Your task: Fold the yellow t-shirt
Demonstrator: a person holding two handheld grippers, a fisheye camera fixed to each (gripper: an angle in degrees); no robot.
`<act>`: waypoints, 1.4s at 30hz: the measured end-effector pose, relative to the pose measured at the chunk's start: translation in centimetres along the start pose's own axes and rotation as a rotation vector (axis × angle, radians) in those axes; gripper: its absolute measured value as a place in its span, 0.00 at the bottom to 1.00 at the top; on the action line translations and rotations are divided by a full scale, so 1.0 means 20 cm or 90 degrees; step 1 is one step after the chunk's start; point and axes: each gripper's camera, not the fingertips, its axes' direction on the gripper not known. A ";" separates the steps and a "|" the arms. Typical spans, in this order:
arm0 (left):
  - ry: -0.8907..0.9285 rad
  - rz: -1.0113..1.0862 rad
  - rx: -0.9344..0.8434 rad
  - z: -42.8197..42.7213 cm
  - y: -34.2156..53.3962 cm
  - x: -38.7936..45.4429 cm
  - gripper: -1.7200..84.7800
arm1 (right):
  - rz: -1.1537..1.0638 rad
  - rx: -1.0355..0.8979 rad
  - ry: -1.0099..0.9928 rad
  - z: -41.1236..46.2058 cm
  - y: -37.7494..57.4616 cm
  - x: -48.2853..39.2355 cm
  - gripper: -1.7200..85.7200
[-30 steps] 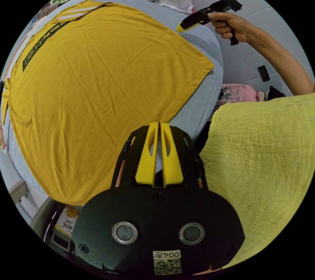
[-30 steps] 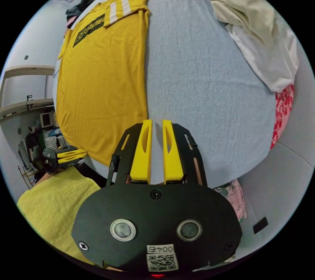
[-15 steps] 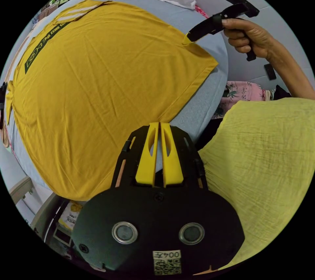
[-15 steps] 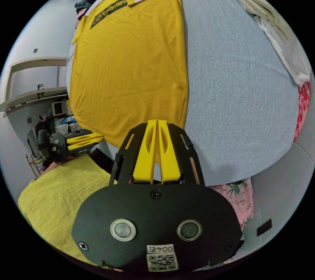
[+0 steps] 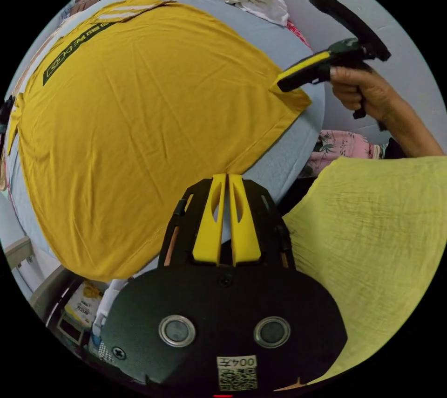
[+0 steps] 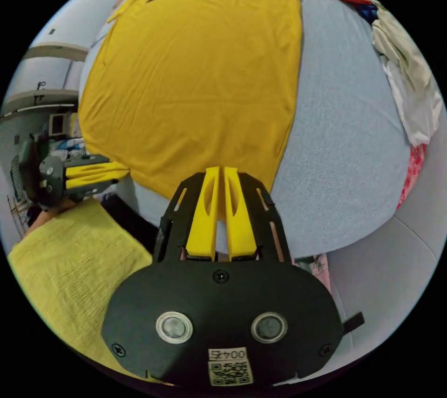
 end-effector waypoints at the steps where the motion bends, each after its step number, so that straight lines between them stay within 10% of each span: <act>1: 0.004 -0.005 0.003 -0.03 0.01 -0.02 0.05 | 0.006 -0.001 0.006 0.05 -0.01 -0.01 0.02; 15: -0.016 -0.363 0.190 -0.87 0.94 -1.05 0.17 | 0.007 -0.015 -0.001 0.52 -0.25 -0.03 0.01; 42: 0.034 -0.478 0.303 -2.03 0.90 -1.65 0.07 | -0.062 -0.044 0.006 1.57 -1.27 -0.40 0.03</act>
